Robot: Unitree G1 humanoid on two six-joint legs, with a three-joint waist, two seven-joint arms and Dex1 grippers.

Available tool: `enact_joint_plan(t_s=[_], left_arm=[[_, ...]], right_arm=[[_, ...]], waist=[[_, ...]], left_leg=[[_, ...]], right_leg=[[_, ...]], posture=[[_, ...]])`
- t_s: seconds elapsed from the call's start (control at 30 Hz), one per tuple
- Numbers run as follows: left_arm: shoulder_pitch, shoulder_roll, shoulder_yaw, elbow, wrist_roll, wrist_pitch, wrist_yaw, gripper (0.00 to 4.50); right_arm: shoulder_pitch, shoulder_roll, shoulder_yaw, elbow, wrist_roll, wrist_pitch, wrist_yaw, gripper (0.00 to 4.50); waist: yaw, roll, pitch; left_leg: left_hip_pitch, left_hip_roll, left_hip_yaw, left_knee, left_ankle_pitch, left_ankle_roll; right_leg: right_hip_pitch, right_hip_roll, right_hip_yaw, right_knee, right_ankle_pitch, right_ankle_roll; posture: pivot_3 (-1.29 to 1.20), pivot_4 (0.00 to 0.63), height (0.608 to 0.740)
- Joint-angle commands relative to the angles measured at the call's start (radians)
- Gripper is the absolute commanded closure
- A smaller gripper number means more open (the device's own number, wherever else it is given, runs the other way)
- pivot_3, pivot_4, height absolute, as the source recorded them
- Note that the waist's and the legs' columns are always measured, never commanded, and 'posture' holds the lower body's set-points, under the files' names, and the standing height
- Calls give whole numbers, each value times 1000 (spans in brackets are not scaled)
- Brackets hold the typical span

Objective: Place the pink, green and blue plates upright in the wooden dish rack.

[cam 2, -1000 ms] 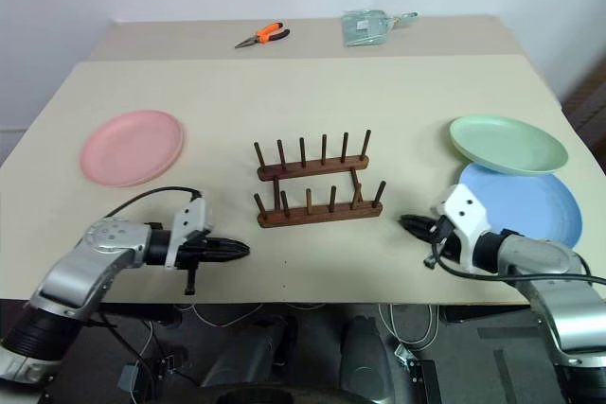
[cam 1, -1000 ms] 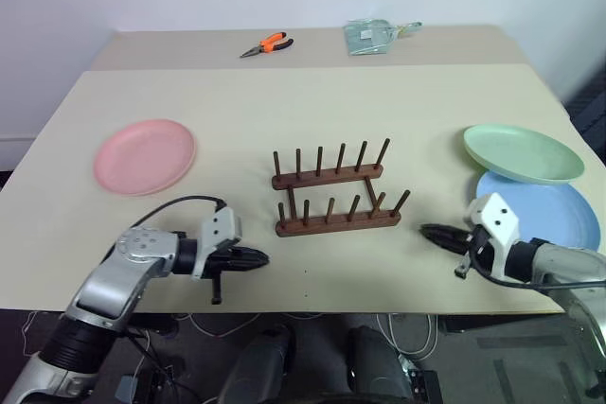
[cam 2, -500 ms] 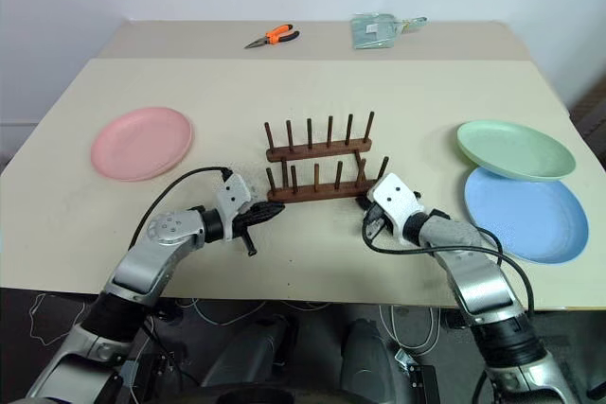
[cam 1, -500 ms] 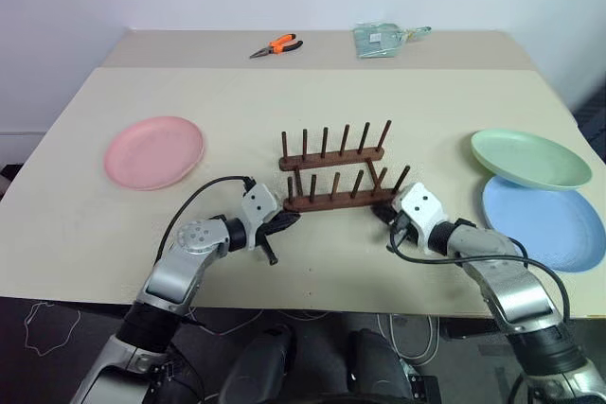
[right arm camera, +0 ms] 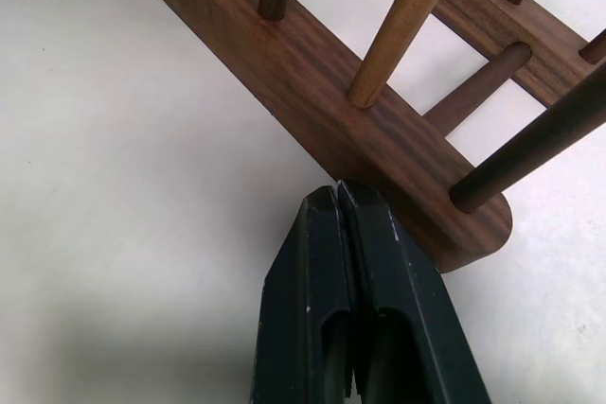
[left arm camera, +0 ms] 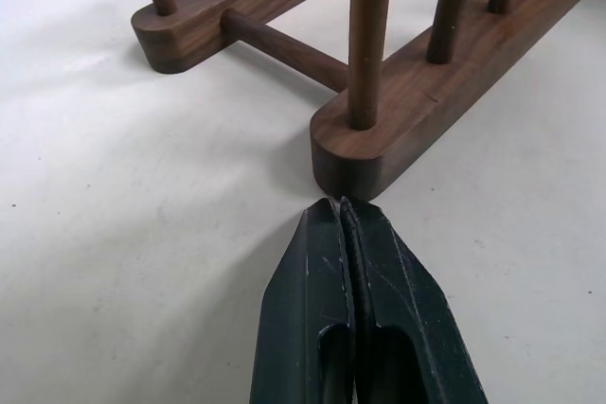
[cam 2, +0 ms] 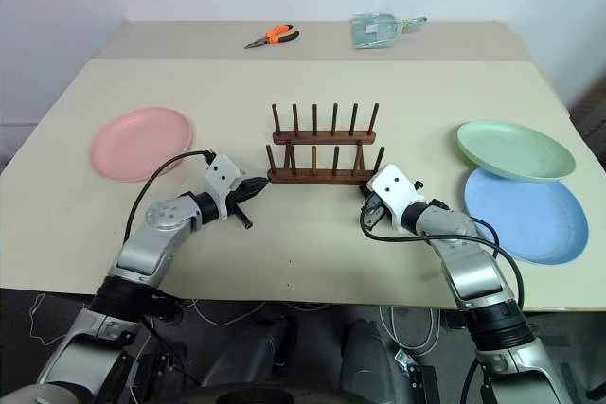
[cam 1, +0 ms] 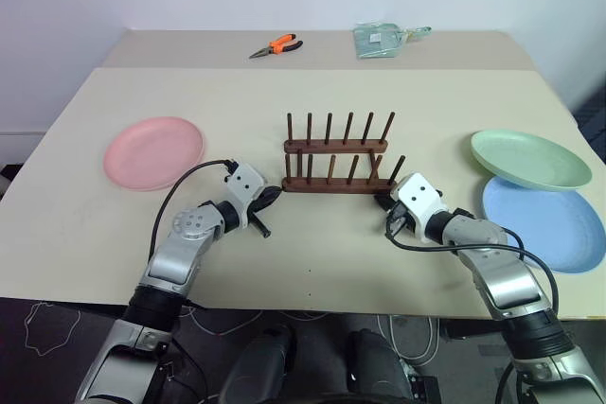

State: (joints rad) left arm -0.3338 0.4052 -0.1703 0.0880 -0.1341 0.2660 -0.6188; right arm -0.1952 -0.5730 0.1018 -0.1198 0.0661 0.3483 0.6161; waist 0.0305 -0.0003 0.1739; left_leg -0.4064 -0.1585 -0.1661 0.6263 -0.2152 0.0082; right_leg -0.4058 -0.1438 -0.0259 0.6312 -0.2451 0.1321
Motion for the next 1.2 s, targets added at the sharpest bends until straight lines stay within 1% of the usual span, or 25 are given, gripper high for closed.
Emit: enact_joint_plan(t_s=[0.03, 0.07, 0.1, 0.17, 0.2, 0.23, 0.27, 0.3, 0.4, 0.47, 0.53, 0.6, 0.7, 0.83, 0.87, 0.9, 0.93, 1.1, 1.2], left_arm=[[64, 55, 57, -29, -13, 43, -19, 4242], [70, 58, 97, -46, -42, 59, -9, 3962], [71, 57, 141, -59, -66, 73, 12, 3603], [46, 48, 265, -61, -88, 90, 122, 2638], [27, 42, 325, -50, -88, 94, 191, 2054], [6, 35, 380, -39, -94, 101, 256, 1571], [-22, 25, 445, -32, -102, 109, 334, 994], [-46, 19, 500, -24, -105, 116, 402, 523], [-111, 7, 652, -15, -75, 138, 648, 523], [-131, -4, 719, -27, -65, 174, 765, 523], [-148, -29, 795, -40, -102, 259, 857, 523], [-159, -54, 851, -53, -144, 337, 911, 523], [-177, -98, 944, -74, -258, 463, 946, 523], [-189, -136, 1025, -51, -413, 582, 928, 523], [-192, -139, 1036, -41, -438, 592, 921, 1036], [-195, -140, 1042, -35, -455, 597, 919, 1312], [-199, -140, 1046, -30, -470, 597, 916, 1757], [-203, -130, 1035, -7, -511, 597, 925, 4401], [-203, -118, 1000, -4, -518, 589, 897, 4457]], right_arm=[[45, -23, -21, -109, 102, 54, 102, 3151], [53, -27, -27, -143, 128, 73, 121, 2761], [57, -30, -31, -171, 147, 90, 133, 2134], [60, -38, -33, -226, 172, 109, 152, 1103], [58, -40, -33, -243, 177, 112, 157, 532], [55, -42, -32, -257, 182, 116, 161, 29], [47, -43, -28, -268, 187, 119, 165, 0], [39, -43, -23, -276, 189, 120, 171, 0], [3, -33, -10, -282, 200, 127, 181, 0], [-16, -26, -2, -269, 199, 123, 182, 0], [-27, -26, 9, -252, 189, 109, 187, 0], [-34, -27, 17, -243, 183, 100, 190, 0], [-46, -26, 23, -233, 183, 92, 196, 0], [-65, -23, 25, -230, 184, 84, 195, 0], [-67, -22, 25, -229, 184, 83, 193, 0], [-68, -22, 24, -229, 184, 81, 191, 0], [-68, -23, 23, -229, 182, 79, 188, 0], [-60, -29, 9, -233, 183, 83, 177, 0], [-63, -35, -6, -246, 204, 111, 178, 0]], waist=[[-7, 0, 0], [-15, 0, 0], [-20, 0, 0], [-25, 0, 1], [-26, 0, 2], [-25, -1, 3], [-24, -2, 3], [-21, -3, 4], [-18, -4, 4], [-18, -4, 3], [-17, -5, 3], [-16, -5, 3], [-16, -7, 4], [-17, -9, 4], [-17, -10, 3], [-17, -10, 3], [-17, -10, 3], [-18, -10, 3], [-18, -10, 3]], left_leg=[[0, 0, 0, 0, 0, 0], [0, 0, 0, -1, 0, 0], [0, 1, -1, -2, 0, 0], [-1, 1, -1, -3, 0, 0], [-1, 2, -1, -3, 0, -1], [-2, 3, -1, -3, 0, -1], [-2, 4, -1, -3, 0, -1], [-2, 5, -1, -3, 0, -2], [-2, 6, -1, -2, 0, -4], [-2, 6, -1, -2, -1, -4], [-2, 6, -1, -2, -1, -5], [-2, 6, -1, -2, -1, -5], [-2, 6, -1, 1, -1, -5], [-3, 6, -1, 3, -2, -6], [-3, 6, -1, 3, -2, -6], [-3, 7, -1, 3, -2, -6], [-2, 7, -1, 3, -2, -6], [-2, 7, -1, 3, -2, -7], [-2, 7, -1, 3, -3, -8]], right_leg=[[0, 0, 0, 0, 0, 0], [-1, 0, 0, 0, 0, 0], [-1, 0, 0, 0, 0, 0], [-3, 1, 0, 0, 0, 0], [-4, 2, 1, 0, 0, 0], [-5, 3, 1, 0, 0, 0], [-4, 5, 1, 0, 0, 0], [-4, 6, 1, 0, 0, 0], [-4, 7, 1, -1, 1, -1], [-4, 7, 1, -2, 1, -1], [-4, 7, 1, -2, 1, -1], [-4, 7, 1, -1, 1, -1], [-3, 8, 1, -1, 2, -1], [-3, 8, 1, 0, 2, -1], [-3, 9, 1, 0, 2, -1], [-3, 9, 1, 0, 2, -1], [-3, 9, 1, 0, 2, -1], [-3, 9, 1, 0, 2, -1], [-3, 9, 1, 0, 2, -1]], posture=[[0, 150, 738], [0, 150, 738], [0, 150, 738], [0, 150, 738], [0, 150, 738], [0, 150, 738], [0, 150, 738], [0, 150, 738], [0, 150, 738], [0, 150, 738], [0, 150, 738], [0, 150, 738], [0, 150, 738], [0, 150, 738], [0, 150, 738], [0, 150, 738], [0, 150, 738], [0, 150, 738], [0, 150, 738]])
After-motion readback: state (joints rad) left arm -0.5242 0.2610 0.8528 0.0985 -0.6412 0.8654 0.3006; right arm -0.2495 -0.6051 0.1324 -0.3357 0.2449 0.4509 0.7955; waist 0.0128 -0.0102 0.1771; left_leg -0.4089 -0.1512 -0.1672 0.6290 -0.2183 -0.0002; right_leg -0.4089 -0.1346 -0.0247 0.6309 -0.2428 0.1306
